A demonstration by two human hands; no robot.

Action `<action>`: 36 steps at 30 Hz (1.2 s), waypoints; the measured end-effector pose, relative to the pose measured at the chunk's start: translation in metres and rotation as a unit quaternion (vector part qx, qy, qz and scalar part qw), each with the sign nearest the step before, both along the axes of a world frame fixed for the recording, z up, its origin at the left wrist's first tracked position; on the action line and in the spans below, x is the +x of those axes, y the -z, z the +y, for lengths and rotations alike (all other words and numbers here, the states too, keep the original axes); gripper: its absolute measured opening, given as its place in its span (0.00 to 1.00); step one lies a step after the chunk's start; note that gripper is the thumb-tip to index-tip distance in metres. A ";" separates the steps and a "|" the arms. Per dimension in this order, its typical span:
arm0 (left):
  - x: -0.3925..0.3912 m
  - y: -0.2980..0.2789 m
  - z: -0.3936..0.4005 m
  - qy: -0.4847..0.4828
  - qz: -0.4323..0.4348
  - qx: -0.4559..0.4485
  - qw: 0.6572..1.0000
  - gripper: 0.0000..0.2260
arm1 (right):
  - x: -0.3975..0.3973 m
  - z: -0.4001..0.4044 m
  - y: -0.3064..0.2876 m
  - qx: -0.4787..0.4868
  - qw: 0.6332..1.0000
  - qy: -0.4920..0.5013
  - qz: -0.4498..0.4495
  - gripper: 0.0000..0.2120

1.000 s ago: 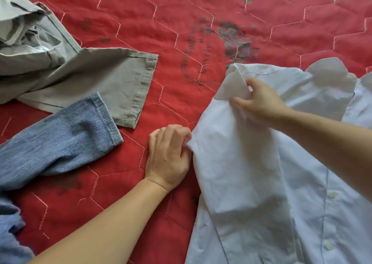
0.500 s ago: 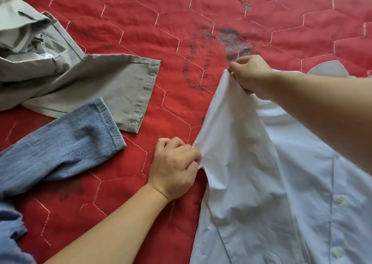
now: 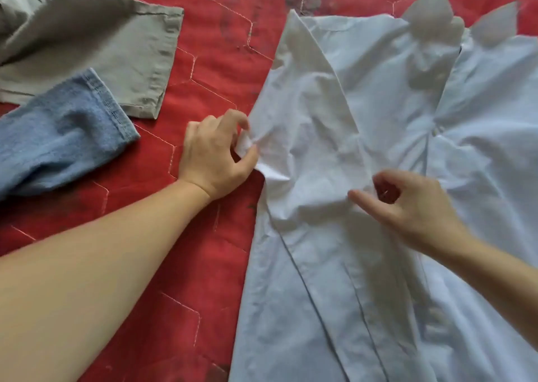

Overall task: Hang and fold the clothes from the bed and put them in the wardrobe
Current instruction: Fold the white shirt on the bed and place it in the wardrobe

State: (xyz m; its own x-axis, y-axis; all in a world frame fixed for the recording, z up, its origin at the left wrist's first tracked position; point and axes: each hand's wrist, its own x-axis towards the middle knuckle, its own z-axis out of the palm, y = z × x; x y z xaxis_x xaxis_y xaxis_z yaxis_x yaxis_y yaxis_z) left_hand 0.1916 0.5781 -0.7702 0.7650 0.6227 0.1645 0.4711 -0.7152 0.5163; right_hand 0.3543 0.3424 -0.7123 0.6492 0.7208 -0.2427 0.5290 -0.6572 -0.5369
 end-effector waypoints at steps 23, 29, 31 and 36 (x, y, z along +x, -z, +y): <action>-0.007 -0.048 -0.157 0.039 0.361 -0.072 0.929 0.30 | -0.035 -0.199 -0.053 -0.158 0.870 0.068 0.462 0.15; 0.010 -0.054 -0.172 0.024 0.414 -0.022 0.910 0.33 | -0.033 -0.216 -0.052 -0.106 0.796 0.020 0.596 0.26; 0.019 -0.058 -0.180 0.042 0.377 0.001 0.925 0.31 | -0.037 -0.224 -0.050 -0.162 0.822 -0.024 0.545 0.21; 0.045 -0.063 -0.208 0.122 0.343 -0.003 0.931 0.29 | -0.061 -0.245 -0.036 -0.193 0.872 -0.059 0.446 0.10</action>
State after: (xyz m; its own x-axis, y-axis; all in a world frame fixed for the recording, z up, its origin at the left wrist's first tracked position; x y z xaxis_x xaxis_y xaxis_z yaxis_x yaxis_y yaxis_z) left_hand 0.2364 0.3699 -0.7077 0.8084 0.4154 -0.4171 0.5147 -0.8427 0.1581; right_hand 0.2938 0.0978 -0.6762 0.0050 0.5230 -0.8523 0.0901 -0.8491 -0.5205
